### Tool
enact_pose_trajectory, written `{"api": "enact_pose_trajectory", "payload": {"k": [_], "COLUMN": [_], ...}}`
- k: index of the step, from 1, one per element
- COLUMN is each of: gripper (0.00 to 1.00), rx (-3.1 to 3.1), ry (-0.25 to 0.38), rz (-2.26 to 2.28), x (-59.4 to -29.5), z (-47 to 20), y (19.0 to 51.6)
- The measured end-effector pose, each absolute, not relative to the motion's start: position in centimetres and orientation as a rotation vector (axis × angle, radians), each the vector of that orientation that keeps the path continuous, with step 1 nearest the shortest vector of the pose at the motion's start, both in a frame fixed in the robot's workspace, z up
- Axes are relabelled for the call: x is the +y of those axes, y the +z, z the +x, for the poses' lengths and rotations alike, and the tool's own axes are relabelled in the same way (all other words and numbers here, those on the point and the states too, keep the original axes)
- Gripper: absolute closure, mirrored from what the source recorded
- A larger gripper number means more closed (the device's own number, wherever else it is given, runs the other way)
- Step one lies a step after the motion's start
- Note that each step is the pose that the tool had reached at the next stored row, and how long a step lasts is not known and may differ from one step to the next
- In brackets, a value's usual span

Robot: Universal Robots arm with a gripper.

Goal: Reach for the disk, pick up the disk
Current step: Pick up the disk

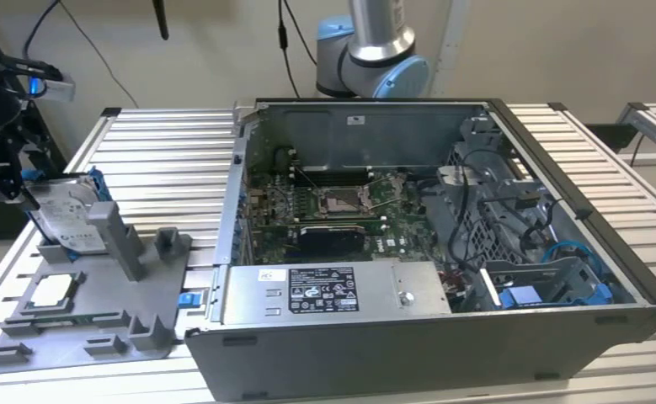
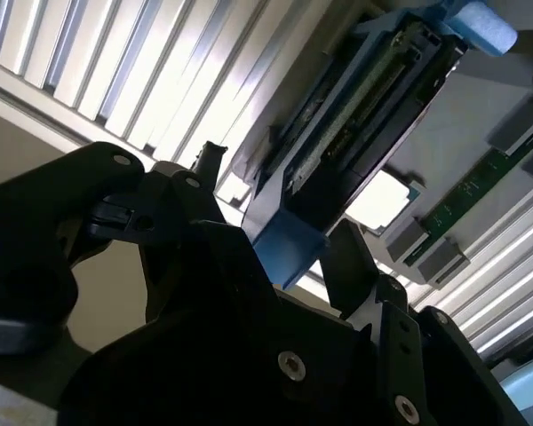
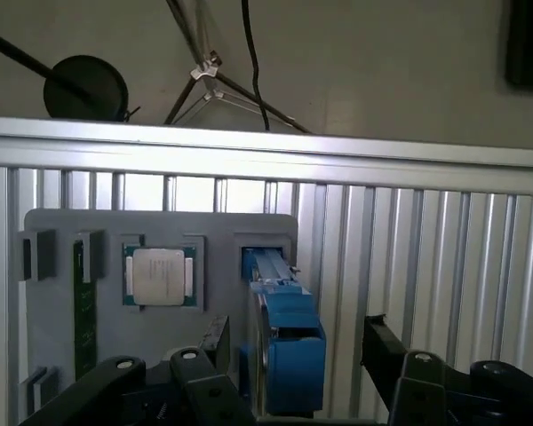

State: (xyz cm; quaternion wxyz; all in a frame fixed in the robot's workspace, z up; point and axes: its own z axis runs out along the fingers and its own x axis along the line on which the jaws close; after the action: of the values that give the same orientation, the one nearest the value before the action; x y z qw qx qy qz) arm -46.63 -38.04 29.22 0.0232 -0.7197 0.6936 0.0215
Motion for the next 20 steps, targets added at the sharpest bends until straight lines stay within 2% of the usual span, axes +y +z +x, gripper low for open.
{"api": "enact_pose_trajectory", "payload": {"k": [8, 20], "gripper": [0.00, 0.00], "rx": [2.147, 2.147], "ry": [0.066, 0.067], "rz": [-2.228, -2.228], "x": [-38.0, -38.0], "z": [-46.6, -46.6], "y": [29.0, 26.9]}}
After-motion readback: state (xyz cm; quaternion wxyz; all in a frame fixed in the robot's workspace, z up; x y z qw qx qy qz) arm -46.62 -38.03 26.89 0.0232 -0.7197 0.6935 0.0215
